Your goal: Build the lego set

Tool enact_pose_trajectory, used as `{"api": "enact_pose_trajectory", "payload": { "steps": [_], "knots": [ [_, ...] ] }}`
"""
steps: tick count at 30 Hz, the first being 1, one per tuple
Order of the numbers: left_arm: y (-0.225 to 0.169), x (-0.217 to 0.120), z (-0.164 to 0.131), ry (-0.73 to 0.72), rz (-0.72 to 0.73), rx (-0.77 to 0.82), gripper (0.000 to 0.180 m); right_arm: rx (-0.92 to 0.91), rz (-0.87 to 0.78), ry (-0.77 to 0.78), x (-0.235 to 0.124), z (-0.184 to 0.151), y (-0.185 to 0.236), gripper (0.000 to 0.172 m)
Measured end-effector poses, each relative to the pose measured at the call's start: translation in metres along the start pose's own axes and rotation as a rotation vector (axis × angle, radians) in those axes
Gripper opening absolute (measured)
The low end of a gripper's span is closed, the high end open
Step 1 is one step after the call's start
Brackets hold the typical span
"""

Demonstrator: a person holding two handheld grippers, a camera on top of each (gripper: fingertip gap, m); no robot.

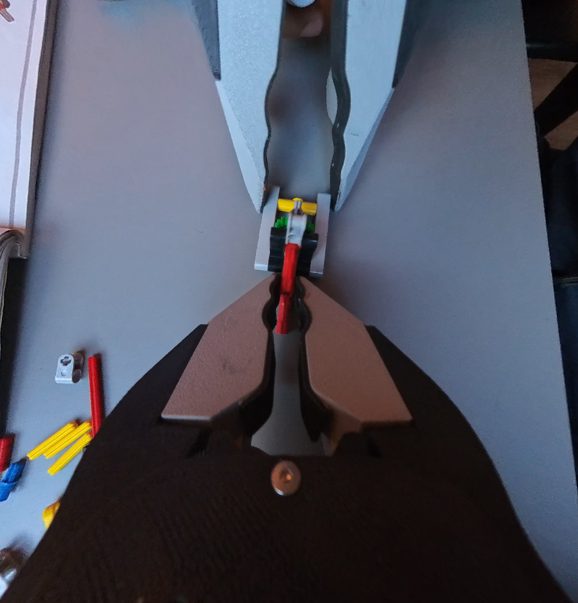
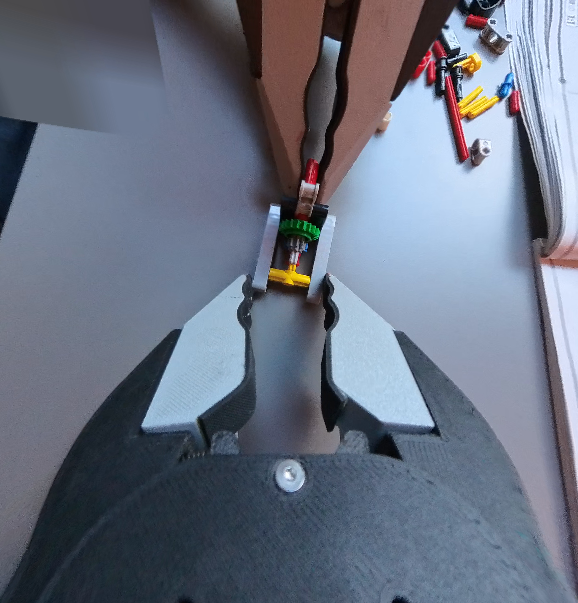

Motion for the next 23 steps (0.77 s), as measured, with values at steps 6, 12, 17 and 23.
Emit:
{"api": "enact_pose_trajectory", "payload": {
  "steps": [6, 12, 17, 23],
  "knots": [
    [0.000, -0.008, -0.002, -0.029, -0.078, -0.124, 0.023, -0.003, -0.005, -0.011, 0.000, -0.001, -0.001, 0.040],
    [0.003, -0.022, -0.009, -0.019, -0.071, -0.143, 0.023, -0.001, -0.007, -0.012, 0.000, -0.001, -0.001, 0.040],
    [0.005, -0.016, -0.010, -0.014, -0.059, -0.144, 0.010, -0.004, -0.006, -0.008, 0.001, 0.000, -0.001, 0.040],
    [0.004, -0.015, -0.009, -0.006, -0.035, -0.106, 0.003, -0.009, -0.006, -0.002, 0.001, 0.000, 0.000, 0.040]
  ]
}}
Point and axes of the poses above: each gripper's, where its closed fingertips meet, x out along the fingers, z out of its top, y = z × x across the jaws, the point moved 6 cm from there along -x, back along the fingers, and after that the axes turned 14 degrees about -y, right-handed, at the moved point
